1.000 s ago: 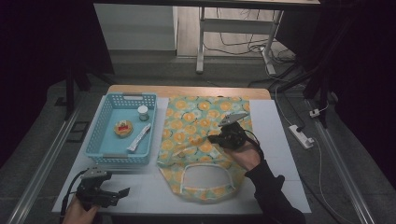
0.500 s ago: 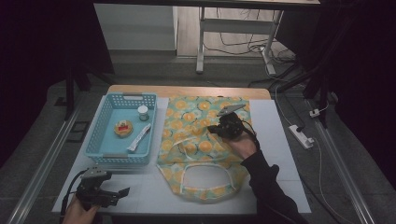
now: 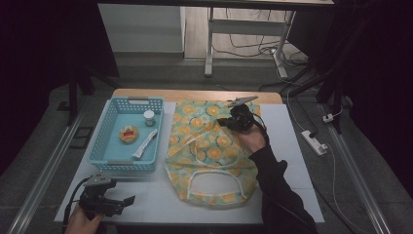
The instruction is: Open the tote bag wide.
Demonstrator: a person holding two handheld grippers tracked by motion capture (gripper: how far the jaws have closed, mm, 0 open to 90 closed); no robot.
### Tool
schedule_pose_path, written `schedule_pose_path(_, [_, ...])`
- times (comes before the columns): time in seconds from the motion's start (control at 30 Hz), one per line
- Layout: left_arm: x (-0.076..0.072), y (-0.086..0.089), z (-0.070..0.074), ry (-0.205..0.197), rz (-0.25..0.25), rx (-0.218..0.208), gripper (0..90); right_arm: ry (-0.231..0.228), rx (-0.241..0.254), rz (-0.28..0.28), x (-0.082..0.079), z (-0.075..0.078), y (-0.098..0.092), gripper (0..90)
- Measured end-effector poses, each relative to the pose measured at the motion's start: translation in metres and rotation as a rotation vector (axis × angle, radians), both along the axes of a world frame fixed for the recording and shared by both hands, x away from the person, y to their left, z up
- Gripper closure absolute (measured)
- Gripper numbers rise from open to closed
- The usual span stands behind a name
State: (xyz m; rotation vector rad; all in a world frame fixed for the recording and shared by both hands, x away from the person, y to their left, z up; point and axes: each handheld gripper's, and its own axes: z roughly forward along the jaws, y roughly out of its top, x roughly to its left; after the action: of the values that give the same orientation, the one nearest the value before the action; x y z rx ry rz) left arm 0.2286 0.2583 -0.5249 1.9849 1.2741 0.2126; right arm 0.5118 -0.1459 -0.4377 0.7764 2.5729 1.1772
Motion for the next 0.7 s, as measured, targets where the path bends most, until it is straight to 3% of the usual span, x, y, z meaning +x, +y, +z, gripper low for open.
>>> schedule_pose_path(0.3, [0.000, 0.000, 0.000, 0.001, 0.002, -0.002, 1.2, -0.002, -0.019, -0.020, 0.019, -0.012, 0.004, 90.0])
schedule_pose_path(0.7, [0.000, -0.001, 0.000, -0.003, -0.005, 0.008, 1.3, 0.023, -0.096, -0.011, 0.029, -0.052, 0.013, 90.0])
